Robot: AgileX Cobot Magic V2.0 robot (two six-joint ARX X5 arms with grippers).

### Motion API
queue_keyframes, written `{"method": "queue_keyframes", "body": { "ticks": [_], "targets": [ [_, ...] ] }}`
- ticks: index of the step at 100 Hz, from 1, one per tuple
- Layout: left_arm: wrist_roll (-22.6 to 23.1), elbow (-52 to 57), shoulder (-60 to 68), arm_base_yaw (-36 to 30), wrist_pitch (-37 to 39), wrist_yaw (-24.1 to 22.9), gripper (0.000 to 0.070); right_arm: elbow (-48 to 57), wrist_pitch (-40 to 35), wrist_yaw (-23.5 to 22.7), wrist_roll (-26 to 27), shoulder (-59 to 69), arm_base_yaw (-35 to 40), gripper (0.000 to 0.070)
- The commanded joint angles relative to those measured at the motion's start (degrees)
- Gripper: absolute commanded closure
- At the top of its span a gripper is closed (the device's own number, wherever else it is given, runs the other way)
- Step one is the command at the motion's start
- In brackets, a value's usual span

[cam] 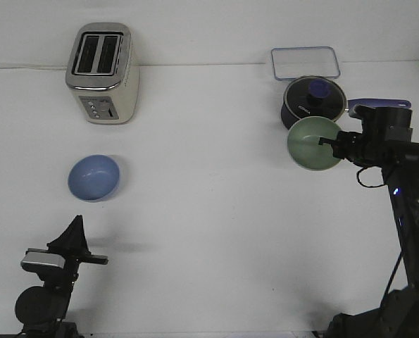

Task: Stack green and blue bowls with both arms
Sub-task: 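Carry the green bowl toward the table center with the right gripper, then set the green bowl down, release, and retract the right gripper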

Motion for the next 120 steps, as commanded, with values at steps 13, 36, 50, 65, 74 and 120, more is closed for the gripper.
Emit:
{"method": "queue_keyframes", "body": {
  "ticks": [13,36,50,65,74,120],
  "targets": [
    [-0.31,-1.09,-0.02,-0.11,0.68,-0.09,0.0685,-3.43,-0.57,-2.91,-0.46,-9.20,4.57,0.0700],
    [-0.31,-1.09,-0.02,-0.11,0.68,-0.09,0.0685,-15.39,-0.22,-3.23,2.19,-20.48,16.15,0.0700],
    [-0.31,-1.09,-0.02,-0.11,0.68,-0.09,0.0685,-22.80,2.12,-2.82,5.31,-22.05,24.02,0.0700],
    [-0.31,-1.09,-0.02,-0.11,0.63,-0.09,0.0685,-30.32,8.26,-2.21,9.29,-21.40,31.76,0.0700],
    [-0.31,-1.09,-0.02,-0.11,0.68,-0.09,0.0685,-33.00,11.56,-1.05,11.50,-20.22,35.76,0.0700],
    [-0.31,-1.09,-0.02,-0.11,0.66,-0.09,0.0685,-33.86,17.07,2.47,11.50,-8.13,43.50,0.0700]
  ]
}}
